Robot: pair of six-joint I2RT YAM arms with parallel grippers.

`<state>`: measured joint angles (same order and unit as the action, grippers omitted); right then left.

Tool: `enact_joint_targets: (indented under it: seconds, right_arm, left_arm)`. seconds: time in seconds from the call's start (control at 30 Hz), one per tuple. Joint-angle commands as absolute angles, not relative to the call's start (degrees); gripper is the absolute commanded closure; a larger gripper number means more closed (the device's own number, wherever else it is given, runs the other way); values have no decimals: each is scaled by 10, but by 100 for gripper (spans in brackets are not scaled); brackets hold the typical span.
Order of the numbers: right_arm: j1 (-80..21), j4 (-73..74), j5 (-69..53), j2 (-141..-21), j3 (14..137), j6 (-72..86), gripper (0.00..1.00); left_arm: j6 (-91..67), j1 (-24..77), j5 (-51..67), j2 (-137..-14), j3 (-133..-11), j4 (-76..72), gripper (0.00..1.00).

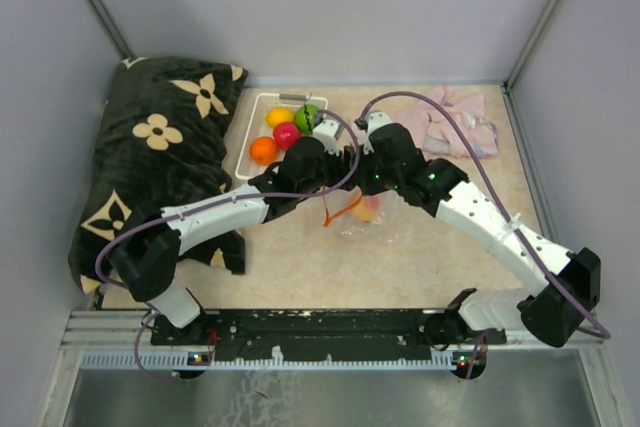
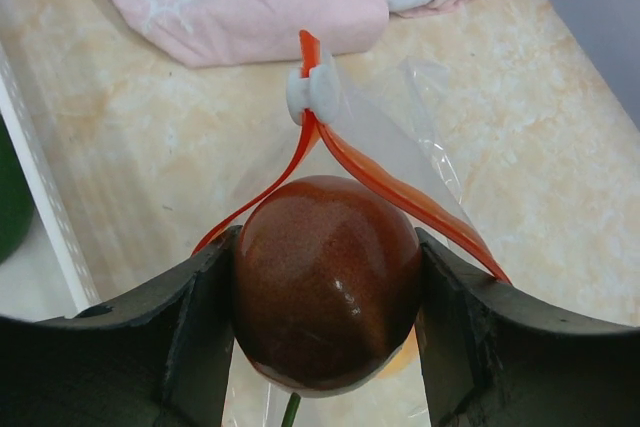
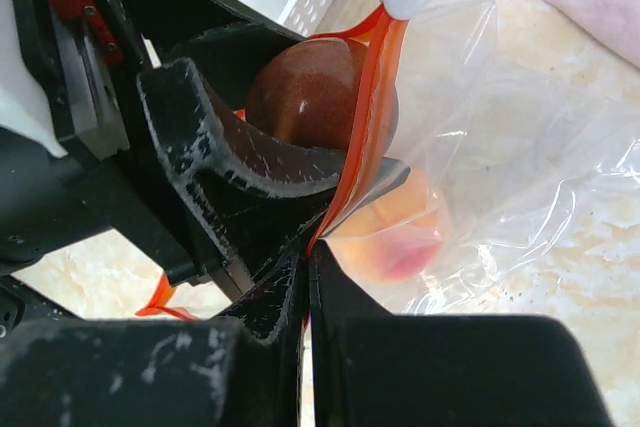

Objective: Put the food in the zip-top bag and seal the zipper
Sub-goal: Place the fake fruit in the zipper food storage bag, then adjust the zipper food storage bag at the center of the board.

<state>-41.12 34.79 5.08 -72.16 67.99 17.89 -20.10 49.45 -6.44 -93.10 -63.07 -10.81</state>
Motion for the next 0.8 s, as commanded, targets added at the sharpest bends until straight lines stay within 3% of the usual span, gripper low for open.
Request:
enact_joint_targets:
  seconds: [0.0,0.4,0.77]
  right_arm:
    - [-416,296,21,-699,673,195,100]
    - [-416,276,25,-681,648,205,100]
    - [-414,271,51,-664,634,212,100]
  left_arm:
    - [-262,499,-50,-936,-656,-77,40]
    - [-283,498,-28,-902,-622,-95,17]
    - [-266,499,-32,-817,-591,-51,14]
